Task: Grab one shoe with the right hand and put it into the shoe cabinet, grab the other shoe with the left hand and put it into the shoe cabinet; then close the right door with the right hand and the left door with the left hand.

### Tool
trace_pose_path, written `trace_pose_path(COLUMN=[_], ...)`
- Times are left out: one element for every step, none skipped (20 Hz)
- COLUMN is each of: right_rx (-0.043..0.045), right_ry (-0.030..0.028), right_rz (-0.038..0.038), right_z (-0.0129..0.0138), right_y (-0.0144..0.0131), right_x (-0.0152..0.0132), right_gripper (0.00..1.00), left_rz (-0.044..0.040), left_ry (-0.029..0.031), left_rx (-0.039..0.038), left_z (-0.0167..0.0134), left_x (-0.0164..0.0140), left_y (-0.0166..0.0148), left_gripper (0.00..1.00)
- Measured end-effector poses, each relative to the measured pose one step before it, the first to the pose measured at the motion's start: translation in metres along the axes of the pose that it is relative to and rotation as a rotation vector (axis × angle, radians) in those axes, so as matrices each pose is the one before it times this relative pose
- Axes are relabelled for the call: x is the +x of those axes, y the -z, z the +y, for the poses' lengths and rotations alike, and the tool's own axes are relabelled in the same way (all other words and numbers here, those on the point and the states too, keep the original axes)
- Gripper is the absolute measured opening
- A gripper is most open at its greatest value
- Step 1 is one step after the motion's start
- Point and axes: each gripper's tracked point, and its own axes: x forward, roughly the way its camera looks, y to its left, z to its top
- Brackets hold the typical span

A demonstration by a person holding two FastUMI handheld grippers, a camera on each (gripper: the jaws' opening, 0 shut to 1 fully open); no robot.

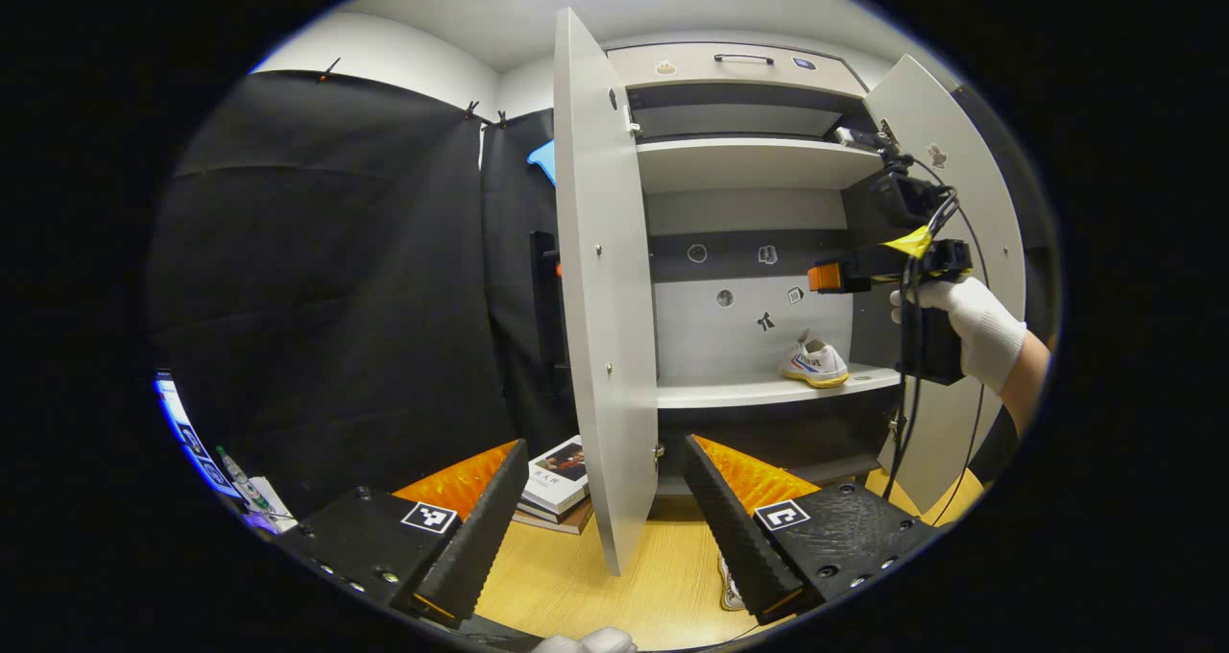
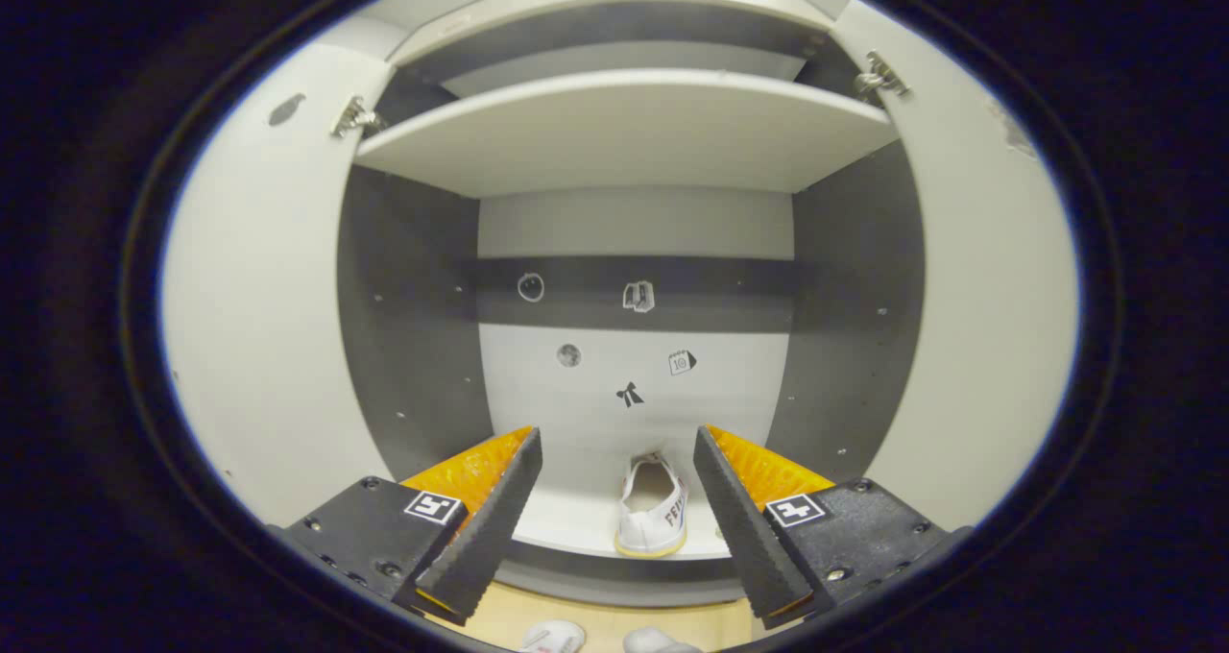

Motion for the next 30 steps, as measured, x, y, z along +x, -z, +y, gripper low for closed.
trace_pose_path(right_rx=[0.00739, 0.00325, -0.00168, 0.00067, 0.00084, 0.00911, 0.01246, 0.01090, 0.00885, -0.00164, -0.00804, -0.00875, -0.00645, 0.00265, 0.01179, 0.00651, -0.00336, -0.00635, -0.00194, -0.00098, -0.00378, -0.00956, -0.01474, -0.01373, -0.00935, -0.00443, -0.00150, -0.00278, -0.00657, -0.00929], right_ry=[0.00009, 0.00520, 0.00982, 0.01504, 0.01797, 0.01649, 0.01292, 0.01070, 0.01490, 0.00894, 0.01795, 0.01883, 0.01327, 0.00291, -0.00355, -0.00613, -0.00632, 0.00611, 0.00327, -0.00720, -0.00766, -0.00298, 0.00327, 0.00269, 0.00036, 0.00086, -0.00099, -0.00263, 0.00010, 0.00164], right_rz=[-0.02568, -0.02366, -0.02039, -0.01230, -0.00550, -0.00306, 0.00460, -0.00131, 0.00360, 0.00057, -0.00555, -0.00012, 0.00873, 0.00439, 0.00890, 0.02176, 0.02048, 0.01286, 0.00362, 0.00975, 0.00662, -0.00359, -0.00326, 0.00005, 0.00319, 0.00340, 0.00812, 0.00741, 0.00507, 0.00909], right_z=[-0.00149, -0.00411, -0.00476, -0.00718, -0.00871, -0.00843, -0.00986, -0.01118, -0.01227, -0.01019, -0.01216, -0.01183, -0.00984, -0.00622, -0.00411, -0.00415, -0.00380, -0.00548, -0.00429, 0.00040, 0.00022, -0.00174, -0.00229, -0.00163, -0.00079, -0.00019, 0.00043, 0.00094, 0.00050, -0.00081], right_y=[-0.00611, -0.00319, -0.00222, -0.00033, 0.00175, 0.00230, 0.00213, 0.00092, 0.00654, 0.00866, 0.00858, 0.01038, 0.01297, 0.01126, 0.01001, 0.01187, 0.00780, 0.00394, 0.00027, 0.00079, 0.00036, -0.00275, -0.00208, 0.00008, -0.00004, 0.00037, 0.00118, 0.00199, 0.00127, 0.00209], right_x=[-0.02208, -0.01937, -0.01989, -0.01741, -0.01829, -0.01649, -0.01655, -0.01788, -0.01507, -0.01382, -0.01314, -0.01163, -0.01204, -0.01019, -0.00826, -0.00692, -0.00443, -0.00010, 0.00061, 0.00040, 0.00076, 0.00185, 0.00116, 0.00098, -0.00013, -0.00037, -0.00077, -0.00096, -0.00053, -0.00082], right_gripper=[1.00, 1.00, 1.00, 1.00, 1.00, 1.00, 1.00, 1.00, 1.00, 1.00, 1.00, 1.00, 1.00, 1.00, 1.00, 1.00, 1.00, 1.00, 1.00, 1.00, 1.00, 1.00, 1.00, 1.00, 1.00, 1.00, 1.00, 1.00, 1.00, 1.00], left_rz=[-0.00286, -0.00375, -0.00390, -0.00236, -0.00492, -0.00197, 0.00080, -0.00071, -0.00115, -0.00128, -0.00418, -0.00229, -0.00034, 0.00356, 0.00387, 0.00697, 0.00232, 0.00008, 0.00330, 0.00516, 0.00527, 0.01731, 0.02597, 0.02991, 0.03186, 0.04420, 0.02699, 0.04008, 0.03640, 0.03929], left_ry=[0.01792, 0.01869, 0.02085, 0.01794, 0.01872, 0.01623, 0.01574, 0.01060, 0.00982, 0.00762, 0.00829, 0.00736, 0.00622, 0.00116, 0.00138, 0.00114, 0.00443, 0.00495, 0.00492, 0.00929, 0.00770, 0.00537, 0.01130, 0.01056, 0.01105, 0.00966, 0.01605, 0.01017, 0.00610, 0.00681], left_rx=[-0.00024, 0.00034, 0.00307, 0.00533, 0.00743, 0.00828, 0.00465, -0.00076, -0.00359, -0.00406, -0.00344, -0.00167, 0.00300, 0.00605, 0.00377, 0.00064, -0.00089, 0.00259, 0.00707, 0.00633, 0.00602, 0.00782, 0.00889, 0.01113, 0.01127, 0.00340, -0.00036, -0.00836, 0.00193, -0.00509], left_z=[-0.00155, -0.00333, -0.00339, -0.00295, -0.00296, -0.00394, -0.00364, -0.00410, -0.00435, -0.00488, -0.00492, -0.00551, -0.00451, -0.00429, -0.00512, -0.00507, -0.00559, -0.00489, -0.00401, -0.00444, -0.00404, -0.00411, -0.00448, -0.00531, -0.00547, -0.00364, -0.00726, -0.00569, -0.00233, -0.00248], left_x=[-0.00107, -0.00146, -0.00086, -0.00129, 0.00163, 0.00035, 0.00121, 0.00066, 0.00072, 0.00140, 0.00121, 0.00217, 0.00233, 0.00279, 0.00259, 0.00165, 0.00251, 0.00286, 0.00255, 0.00181, 0.00316, 0.00282, 0.00171, 0.00282, 0.00386, 0.00422, 0.00432, 0.00496, 0.00762, 0.00620], left_y=[0.00048, 0.00001, 0.00004, 0.00042, 0.00068, 0.00122, 0.00180, 0.00048, -0.00061, 0.00018, 0.00008, -0.00057, 0.00216, 0.00278, 0.00260, 0.00336, 0.00204, 0.00211, 0.00371, 0.00506, 0.00714, 0.01198, 0.01506, 0.01827, 0.01832, 0.02080, 0.01942, 0.02096, 0.01982, 0.01899], left_gripper=[0.96, 0.96, 0.96, 0.96, 0.97, 0.96, 1.00, 1.00, 0.96, 0.96, 0.96, 0.97, 0.96, 0.97, 0.97, 0.97, 0.97, 0.96, 0.97, 0.97, 0.97, 0.97, 0.96, 0.96, 0.96, 0.97, 0.97, 0.97, 0.97, 0.97])
